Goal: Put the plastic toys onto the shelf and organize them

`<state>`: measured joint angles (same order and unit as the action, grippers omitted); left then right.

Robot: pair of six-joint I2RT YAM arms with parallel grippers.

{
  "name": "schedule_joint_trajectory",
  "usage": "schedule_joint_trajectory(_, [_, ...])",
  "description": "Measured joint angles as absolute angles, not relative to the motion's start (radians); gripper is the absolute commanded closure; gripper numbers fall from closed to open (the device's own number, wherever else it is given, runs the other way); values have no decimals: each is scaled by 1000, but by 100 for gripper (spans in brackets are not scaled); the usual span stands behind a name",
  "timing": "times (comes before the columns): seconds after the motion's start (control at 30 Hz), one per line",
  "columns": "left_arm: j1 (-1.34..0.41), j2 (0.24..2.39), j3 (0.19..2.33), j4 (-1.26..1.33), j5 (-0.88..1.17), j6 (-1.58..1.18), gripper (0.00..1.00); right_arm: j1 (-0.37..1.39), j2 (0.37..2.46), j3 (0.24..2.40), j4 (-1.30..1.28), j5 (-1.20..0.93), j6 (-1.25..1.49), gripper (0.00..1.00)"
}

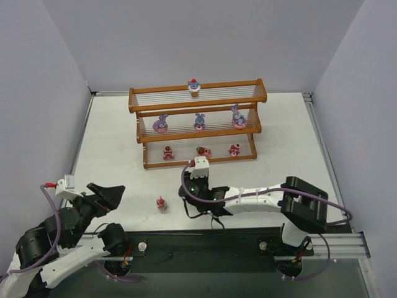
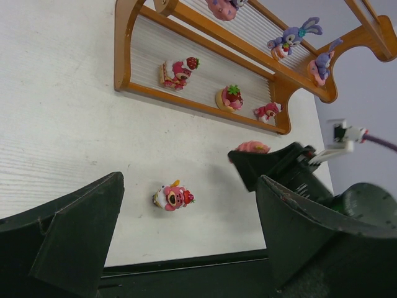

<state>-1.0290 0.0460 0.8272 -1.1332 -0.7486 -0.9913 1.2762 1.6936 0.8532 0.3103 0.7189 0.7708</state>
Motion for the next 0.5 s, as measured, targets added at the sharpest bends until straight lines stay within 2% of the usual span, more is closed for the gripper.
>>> schedule_joint_trajectory(0.23, [-1030, 46, 827, -1133, -749, -991, 3, 1114, 1445, 987, 62, 631, 663, 100])
schedule_joint_trajectory(0.5, [-1033, 46, 827, -1133, -751, -992, 3, 954, 1294, 1198, -144, 553, 524, 100])
